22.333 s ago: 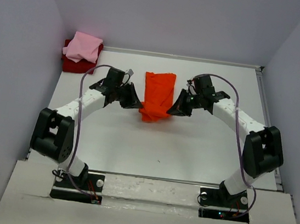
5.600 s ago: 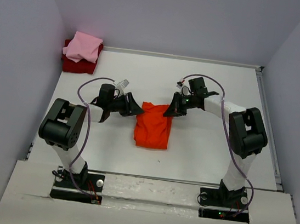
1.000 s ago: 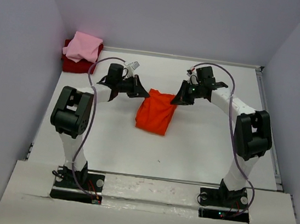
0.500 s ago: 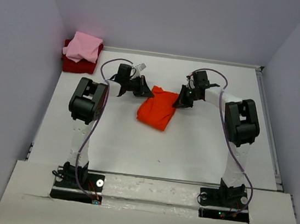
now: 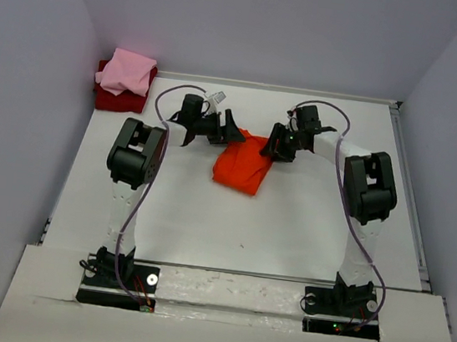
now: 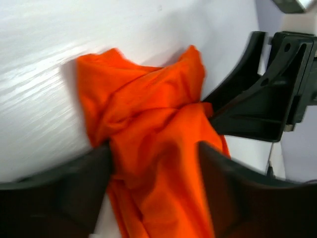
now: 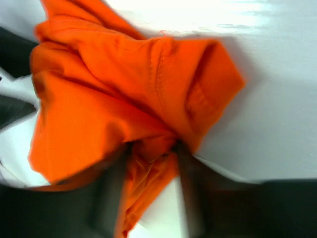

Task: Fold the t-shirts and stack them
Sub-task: Smooth out wrinkles on the folded tshirt

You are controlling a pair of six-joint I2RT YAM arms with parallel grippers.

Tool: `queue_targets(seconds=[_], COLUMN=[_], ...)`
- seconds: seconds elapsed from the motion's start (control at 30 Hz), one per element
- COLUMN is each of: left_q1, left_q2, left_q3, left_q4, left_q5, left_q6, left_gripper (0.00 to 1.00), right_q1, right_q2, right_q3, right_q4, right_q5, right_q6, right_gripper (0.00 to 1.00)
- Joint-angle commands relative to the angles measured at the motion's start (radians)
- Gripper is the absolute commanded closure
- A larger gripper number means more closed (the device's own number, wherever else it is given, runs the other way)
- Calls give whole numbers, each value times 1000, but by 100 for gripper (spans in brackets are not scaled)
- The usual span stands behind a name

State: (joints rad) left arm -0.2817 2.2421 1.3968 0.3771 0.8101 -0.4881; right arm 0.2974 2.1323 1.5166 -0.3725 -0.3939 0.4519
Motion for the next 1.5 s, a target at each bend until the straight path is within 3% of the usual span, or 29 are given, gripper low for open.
queue_targets(seconds=[0.0,0.13,0.5,0.73,1.0,1.47], left_q1=[-10,1,30,29,32,42], left_q2=[-74,-168,-485,-503,-443,-289], left_q3=[-8,-48,-358,-486,-444,-211], left_q4=[-3,-21,-12,22,49,-92], left_q5=[-19,-29,44,90,141,153], left_q6=[43,57,48,63,121,174], left_gripper=[1,1,1,1,1,5], right_q1=[-27,-37,-37,-27,-27,0], right_q2=[-46,-116,-406,-500,-480,-367], right_q3=[-36,-64,-243,-464,-624,-521], right_q4=[18,4,-57,38,354,432], right_q5=[129,113,-28,-151,-264,-260], right_q6=[-36,-36,46,195,370,427], right_gripper=[38,31,33,34,43,46])
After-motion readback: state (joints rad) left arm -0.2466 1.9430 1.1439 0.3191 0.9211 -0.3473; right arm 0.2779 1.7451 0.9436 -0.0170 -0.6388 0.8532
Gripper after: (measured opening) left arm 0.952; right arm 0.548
